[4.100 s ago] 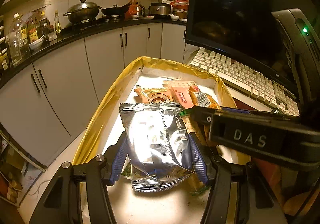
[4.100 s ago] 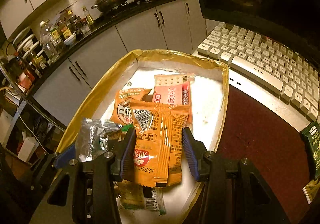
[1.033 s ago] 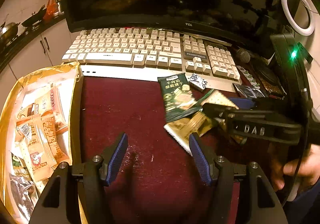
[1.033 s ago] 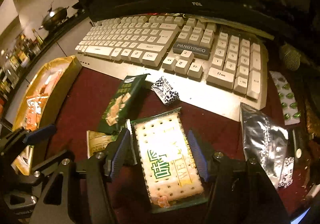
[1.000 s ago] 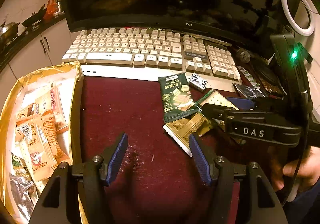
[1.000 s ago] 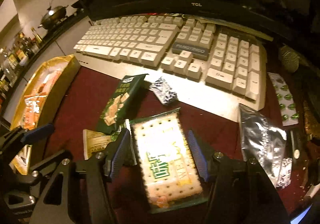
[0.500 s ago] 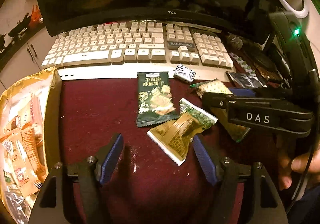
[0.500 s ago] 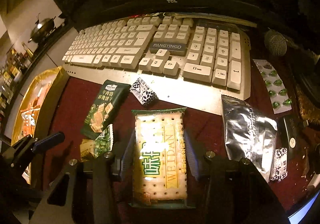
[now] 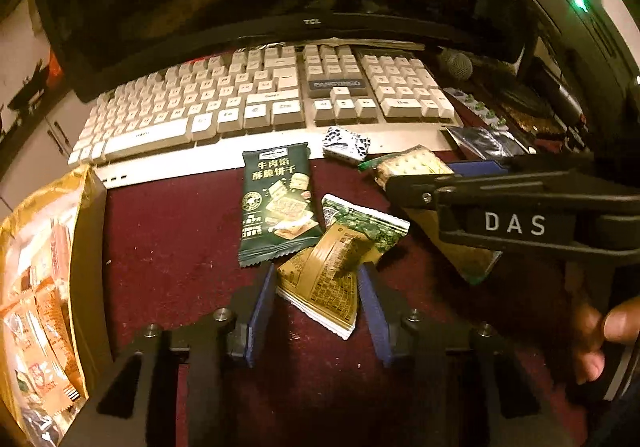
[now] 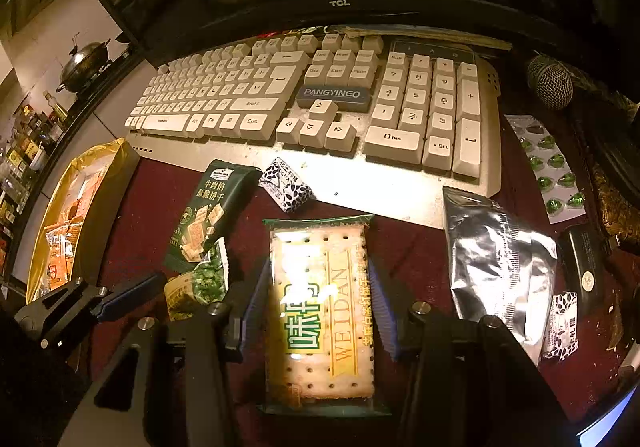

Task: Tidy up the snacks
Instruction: 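Close the left gripper on the tan-and-green snack packet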

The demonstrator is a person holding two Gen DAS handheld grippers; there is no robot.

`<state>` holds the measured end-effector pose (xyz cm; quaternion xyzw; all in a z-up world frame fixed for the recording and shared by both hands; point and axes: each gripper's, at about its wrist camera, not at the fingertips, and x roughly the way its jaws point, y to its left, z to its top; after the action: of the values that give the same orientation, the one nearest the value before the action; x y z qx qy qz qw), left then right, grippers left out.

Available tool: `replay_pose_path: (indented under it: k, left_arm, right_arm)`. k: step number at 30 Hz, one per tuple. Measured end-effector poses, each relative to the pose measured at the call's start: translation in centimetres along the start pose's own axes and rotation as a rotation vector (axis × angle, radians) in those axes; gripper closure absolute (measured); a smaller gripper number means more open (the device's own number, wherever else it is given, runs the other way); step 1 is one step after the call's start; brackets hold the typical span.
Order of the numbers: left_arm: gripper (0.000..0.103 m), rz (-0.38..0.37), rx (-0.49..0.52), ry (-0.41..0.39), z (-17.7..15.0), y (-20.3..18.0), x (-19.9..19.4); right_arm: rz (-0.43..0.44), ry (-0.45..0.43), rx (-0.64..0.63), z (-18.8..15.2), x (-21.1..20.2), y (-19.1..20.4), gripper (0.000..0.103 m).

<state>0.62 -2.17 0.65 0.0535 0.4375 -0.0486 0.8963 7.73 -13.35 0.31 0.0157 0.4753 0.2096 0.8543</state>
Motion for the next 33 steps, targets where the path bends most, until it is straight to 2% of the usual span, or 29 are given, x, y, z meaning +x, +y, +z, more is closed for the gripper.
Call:
replay_pose_path:
  k: [1,3,5,8,10,12,13,14,20,22,25,33]
  left_arm:
    - [0.058,0.006,0.001,-0.002,0.1,0.0,0.0]
    - [0.049,0.017,0.005,0.000,0.2,0.0,0.3]
    - [0.023,0.037,-0.002,0.014,0.3,0.2,0.8]
    - [0.019,0.019,-0.028,0.007,0.6,0.8,1.5]
    - [0.022,-0.008,-0.050,0.008,0.6,1.1,1.6]
    - [0.036,-0.010,-0.045,-0.006,0.6,1.0,1.4]
    - [0.046,-0.017,-0.039,-0.013,0.6,0.8,1.2]
    - [0.048,-0.014,-0.037,-0.019,0.6,0.7,1.1]
    - [0.051,-0.054,-0.099,-0.047,0.5,1.9,0.6]
    - [0.057,-0.076,-0.125,-0.073,0.5,2.4,0.2]
    - [0.061,-0.091,-0.146,-0.100,0.5,2.7,-0.3]
    - [0.061,-0.102,-0.157,-0.095,0.6,2.8,-0.1]
  right_arm:
    - [0.000,0.000,0.000,0.0,0.0,0.0,0.056]
    - [0.000,0.000,0.000,0.0,0.1,0.0,0.055]
    - [0.000,0.000,0.001,0.0,0.1,0.0,0.055]
    - [0.000,0.000,0.001,0.0,0.0,0.0,0.055]
    - [0.000,0.000,0.000,0.0,0.0,0.0,0.055]
    - [0.003,-0.001,0.002,0.0,0.1,0.1,0.056]
    - [0.004,-0.002,0.002,0.1,0.0,0.1,0.056]
    - [0.005,-0.005,0.000,0.1,0.0,0.1,0.056]
    - [0.017,-0.030,-0.007,0.1,-0.5,0.3,0.056]
    - [0.023,-0.043,-0.015,0.2,-0.7,0.5,0.056]
    - [0.019,-0.055,-0.020,0.2,-0.9,0.7,0.056]
    - [0.005,-0.032,-0.032,0.1,-0.1,0.9,0.056]
